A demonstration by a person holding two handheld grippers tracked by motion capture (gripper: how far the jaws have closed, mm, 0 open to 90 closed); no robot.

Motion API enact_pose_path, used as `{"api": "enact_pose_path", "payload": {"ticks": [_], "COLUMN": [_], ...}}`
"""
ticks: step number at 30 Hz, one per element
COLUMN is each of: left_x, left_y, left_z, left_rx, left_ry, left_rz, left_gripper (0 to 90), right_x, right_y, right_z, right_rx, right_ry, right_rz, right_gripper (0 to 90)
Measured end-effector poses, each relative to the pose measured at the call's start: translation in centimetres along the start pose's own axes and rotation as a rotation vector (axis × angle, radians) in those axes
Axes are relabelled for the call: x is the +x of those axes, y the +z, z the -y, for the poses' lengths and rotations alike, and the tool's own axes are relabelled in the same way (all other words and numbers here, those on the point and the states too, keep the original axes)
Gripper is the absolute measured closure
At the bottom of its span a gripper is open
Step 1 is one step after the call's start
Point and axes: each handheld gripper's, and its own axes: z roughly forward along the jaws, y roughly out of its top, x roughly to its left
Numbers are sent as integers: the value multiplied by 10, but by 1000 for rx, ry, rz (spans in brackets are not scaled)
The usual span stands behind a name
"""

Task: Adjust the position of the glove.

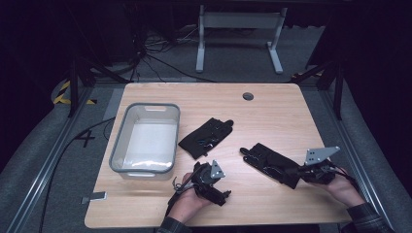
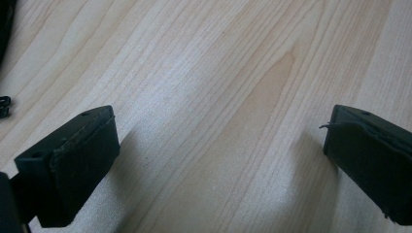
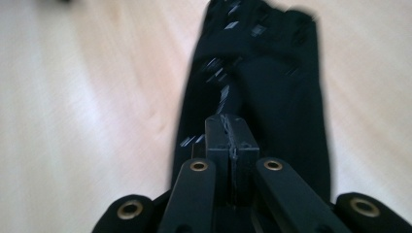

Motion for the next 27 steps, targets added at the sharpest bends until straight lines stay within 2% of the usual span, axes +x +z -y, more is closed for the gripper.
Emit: {"api": "enact_pose_path", "payload": {"ticks": [6,16,22,27], "left_x": [1,1,0,1], "left_y": [0,0,0,0], "left_z": [0,0,0,0], "left_rx": [-1,-1,0,0], "left_ry": [5,5,4,5], "left_rz": [1,1,1,1], "left_gripper": [0,0,0,0], "right_x": [-24,-51,-62,-64], "right_y": [13,40,64,71], "right_z": [-21,-47,-54,-50], "right_rx": [-27,-40,1,31], "right_ry": [4,15,21,20], "right_rz": [18,36,40,46], "right_gripper": [900,900,900,900]}}
